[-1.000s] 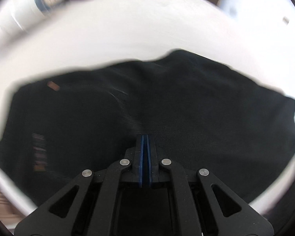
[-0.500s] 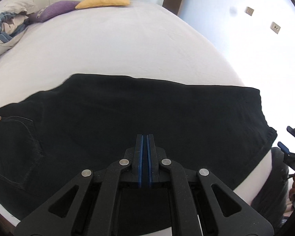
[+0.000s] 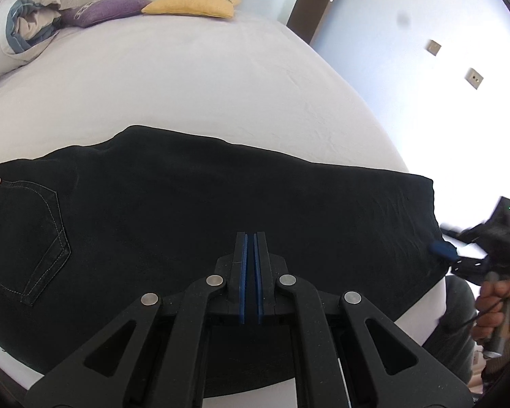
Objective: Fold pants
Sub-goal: 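Release the jeans with the right tool and regrasp the folded edge, then grasp the folded leg edge of the black jeans with the right tool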
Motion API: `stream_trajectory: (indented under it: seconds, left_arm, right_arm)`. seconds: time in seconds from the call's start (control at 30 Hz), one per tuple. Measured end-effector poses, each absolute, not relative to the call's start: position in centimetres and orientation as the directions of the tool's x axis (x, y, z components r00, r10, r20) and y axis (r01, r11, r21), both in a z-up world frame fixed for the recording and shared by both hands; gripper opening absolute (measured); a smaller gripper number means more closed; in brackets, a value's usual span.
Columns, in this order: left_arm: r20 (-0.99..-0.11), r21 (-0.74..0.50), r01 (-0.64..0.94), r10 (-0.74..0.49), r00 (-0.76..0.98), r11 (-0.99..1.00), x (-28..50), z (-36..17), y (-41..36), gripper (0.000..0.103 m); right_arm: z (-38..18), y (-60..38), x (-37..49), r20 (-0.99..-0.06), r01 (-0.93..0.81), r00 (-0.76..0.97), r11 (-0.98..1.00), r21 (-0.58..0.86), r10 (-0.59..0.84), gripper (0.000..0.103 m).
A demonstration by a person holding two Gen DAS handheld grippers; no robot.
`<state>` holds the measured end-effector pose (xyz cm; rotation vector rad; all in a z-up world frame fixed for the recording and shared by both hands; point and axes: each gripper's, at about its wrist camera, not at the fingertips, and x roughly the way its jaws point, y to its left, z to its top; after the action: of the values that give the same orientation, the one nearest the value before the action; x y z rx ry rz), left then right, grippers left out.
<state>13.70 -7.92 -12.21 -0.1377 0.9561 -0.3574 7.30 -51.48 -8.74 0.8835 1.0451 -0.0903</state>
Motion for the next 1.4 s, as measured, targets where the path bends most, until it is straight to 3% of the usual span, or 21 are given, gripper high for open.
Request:
stream_trajectory:
  seconds: [0.03,0.63,0.7,0.8,0.83,0.87,0.93,1.4]
  left_arm:
    - [-0.774,-0.266,0.243,-0.357,0.523,0.933,13.6,-12.2,-7.9,0.004]
    - [-0.792,-0.252,0.207,-0.324,0.518,0.945,15.8,-15.4,-9.6,0.004]
    - [-0.785,-0.255,0.213,-0.331,0.524,0.943,15.8,-15.4,-9.6,0.004]
    - [-0.781,-0.267,0.218,-0.343,0.521,0.939,16.0,-15.7,-9.7,0.004]
    - [-0.781,-0.273,0.221,-0.35,0.518,0.936,16.1,-15.9,-9.9,0.004]
    - [-0.781,-0.28,0.223,-0.357,0.513,0.934,16.3,-16.2,-10.2,0.004]
    - [-0.776,-0.298,0.229,-0.375,0.508,0.927,16.5,-16.3,-10.7,0.004]
    - [-0.749,-0.421,0.279,-0.504,0.43,0.863,18.3,-17.1,-15.3,0.004]
  right_arm:
    - [-9.3,-52.0,6.7,-0.802,0.487,0.511,0.666,0.566,0.309,0.0]
    - [-7.6,-55.6,0.8,-0.841,0.574,0.52,0.667,0.475,0.152,0.0]
    - [-7.3,-57.2,-0.2,-0.855,0.632,0.51,0.633,0.446,0.093,0.006]
    - [-6.1,-58.3,-1.8,-0.794,0.589,0.591,0.596,0.546,0.143,0.01]
    - [-5.8,-58.2,-2.0,-0.774,0.566,0.609,0.589,0.577,0.174,0.023]
    - [-5.7,-57.9,-2.2,-0.742,0.535,0.636,0.57,0.623,0.213,0.049]
    - [-6.1,-57.2,-2.7,-0.691,0.506,0.679,0.525,0.684,0.247,0.071]
    - [-10.5,-56.6,-2.6,-0.615,0.519,0.744,0.353,0.778,0.26,0.071]
